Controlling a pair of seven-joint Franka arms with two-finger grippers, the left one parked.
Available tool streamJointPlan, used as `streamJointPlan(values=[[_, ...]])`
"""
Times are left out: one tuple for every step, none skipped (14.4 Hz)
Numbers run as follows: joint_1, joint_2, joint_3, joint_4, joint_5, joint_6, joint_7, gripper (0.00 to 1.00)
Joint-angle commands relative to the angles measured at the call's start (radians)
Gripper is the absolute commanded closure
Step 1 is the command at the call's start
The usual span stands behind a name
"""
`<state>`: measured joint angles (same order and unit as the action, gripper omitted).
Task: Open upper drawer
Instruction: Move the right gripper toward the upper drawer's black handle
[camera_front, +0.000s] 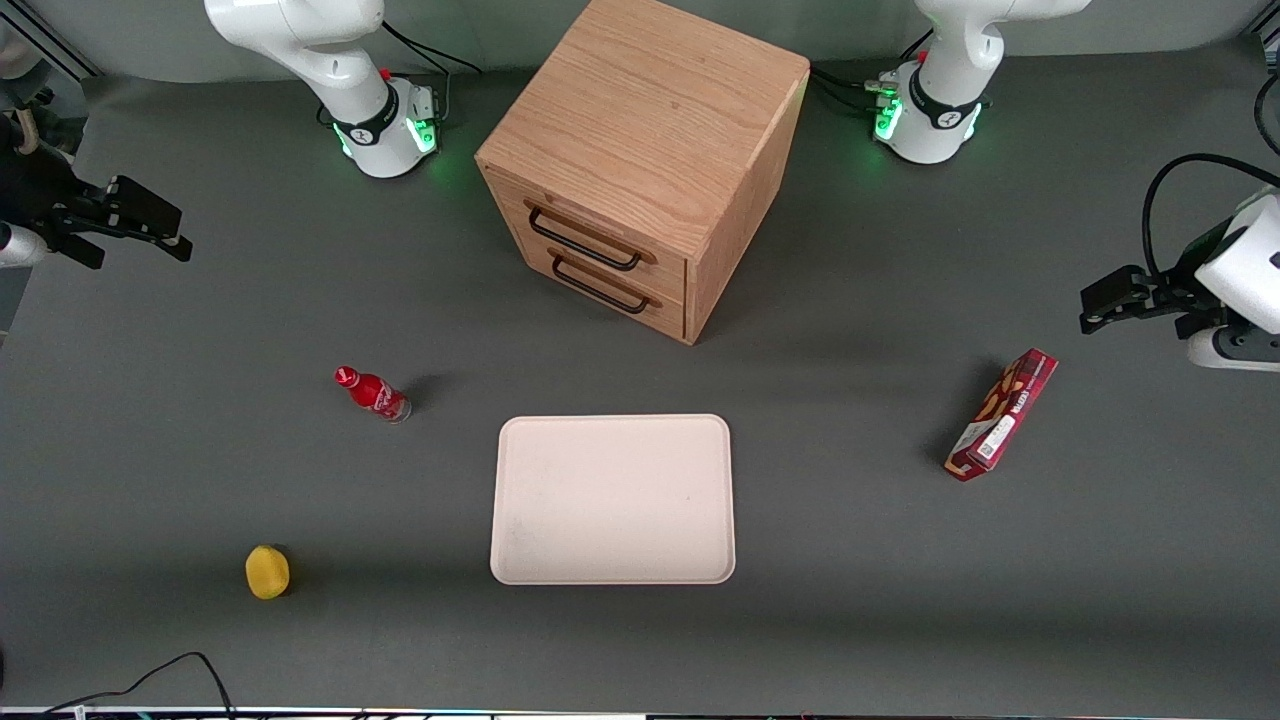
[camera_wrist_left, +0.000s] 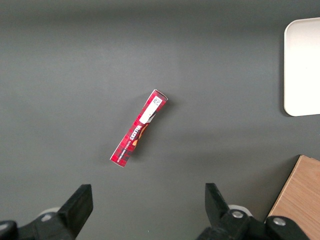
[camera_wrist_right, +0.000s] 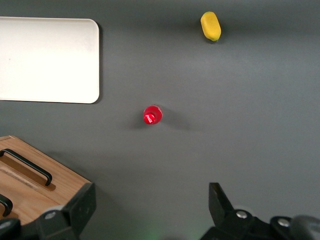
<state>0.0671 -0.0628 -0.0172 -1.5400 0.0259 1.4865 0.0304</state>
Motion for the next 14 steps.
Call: streamJointPlan(values=[[0.000,0.011,0.002,0.026,-0.018,-0.025,0.029,0.00],[0.003,0.011,0.000,0.029,-0.018,-0.032,0.029,0.00],[0.006,0.011,0.000,0.026,-0.018,-0.032,0.031,0.00],[0.007,0.015,0.002,0.026,-0.018,-0.035,0.043,0.00],[0.008,0.029,0.002,0.026,-0.017,-0.048,0.045,0.00],[0.010,0.049,0.006,0.026,-0.017,-0.061,0.046,0.00],[0.013,0.078,0.034,0.023,-0.014,-0.075,0.048,0.00],[0.011,0.102,0.061,0.021,-0.014,-0.084,0.055,0.00],[0.013,0.130,0.091,0.024,-0.001,-0.084,0.069,0.00],[0.011,0.155,0.133,0.026,0.002,-0.084,0.075,0.00],[0.011,0.170,0.166,0.024,0.008,-0.084,0.075,0.00],[0.014,0.175,0.177,0.024,0.020,-0.084,0.074,0.00],[0.016,0.193,0.186,0.026,0.038,-0.083,0.063,0.00],[0.017,0.211,0.206,0.029,0.060,-0.081,0.057,0.00]])
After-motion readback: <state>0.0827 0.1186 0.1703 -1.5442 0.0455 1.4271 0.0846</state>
